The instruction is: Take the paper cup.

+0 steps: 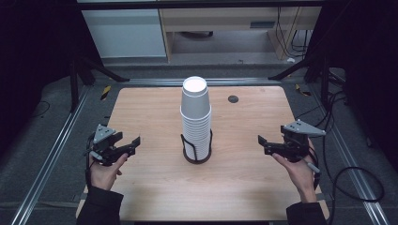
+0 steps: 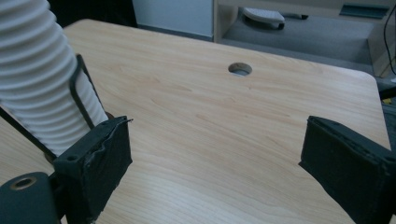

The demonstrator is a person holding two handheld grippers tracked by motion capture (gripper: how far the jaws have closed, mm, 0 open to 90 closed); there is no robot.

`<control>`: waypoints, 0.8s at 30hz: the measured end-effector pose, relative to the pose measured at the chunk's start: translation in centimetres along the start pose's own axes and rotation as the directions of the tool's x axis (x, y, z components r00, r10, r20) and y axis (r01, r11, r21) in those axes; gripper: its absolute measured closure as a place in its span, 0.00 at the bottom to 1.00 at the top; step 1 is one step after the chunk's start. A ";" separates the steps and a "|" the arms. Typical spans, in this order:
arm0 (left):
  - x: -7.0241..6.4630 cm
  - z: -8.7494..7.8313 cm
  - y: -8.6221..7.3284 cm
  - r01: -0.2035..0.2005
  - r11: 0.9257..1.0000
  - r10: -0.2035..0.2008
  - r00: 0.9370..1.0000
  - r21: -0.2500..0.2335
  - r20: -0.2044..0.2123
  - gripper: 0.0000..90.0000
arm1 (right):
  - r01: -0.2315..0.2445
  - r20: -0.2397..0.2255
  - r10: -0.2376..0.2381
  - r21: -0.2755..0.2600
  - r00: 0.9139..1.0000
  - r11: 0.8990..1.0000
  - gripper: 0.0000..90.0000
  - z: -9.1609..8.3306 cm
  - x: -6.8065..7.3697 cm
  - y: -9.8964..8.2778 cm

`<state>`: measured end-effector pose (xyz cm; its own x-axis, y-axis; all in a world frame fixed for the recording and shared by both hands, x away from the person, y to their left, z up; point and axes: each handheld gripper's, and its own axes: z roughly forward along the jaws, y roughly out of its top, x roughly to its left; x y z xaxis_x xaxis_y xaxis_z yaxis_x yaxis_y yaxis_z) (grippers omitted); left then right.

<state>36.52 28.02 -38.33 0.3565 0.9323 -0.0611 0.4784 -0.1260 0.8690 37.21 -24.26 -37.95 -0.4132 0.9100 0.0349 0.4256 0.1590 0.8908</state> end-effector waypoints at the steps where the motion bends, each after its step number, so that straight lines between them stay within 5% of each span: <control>1: -0.1 -0.1 0.1 -0.002 1.000 0.002 1.000 0.001 0.007 0.29 | -0.001 -0.004 0.001 -0.012 1.000 1.000 0.10 -0.2 0.1 0.2; 10: -0.8 0.1 0.1 -0.036 0.999 0.036 0.999 0.021 0.017 0.28 | 0.028 -0.049 -0.030 -0.052 0.998 0.998 0.10 -0.7 1.3 1.3; 24: -0.5 0.5 -0.2 -0.036 0.999 0.036 0.999 0.024 -0.005 0.28 | 0.085 -0.157 -0.104 -0.120 0.982 0.989 0.11 -0.1 4.6 6.6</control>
<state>36.62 27.40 -38.70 0.3692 0.9290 -0.0273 0.4845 -0.1673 0.8586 38.02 -19.02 -31.83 -0.5760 0.8174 0.0129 0.2889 0.1887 0.9386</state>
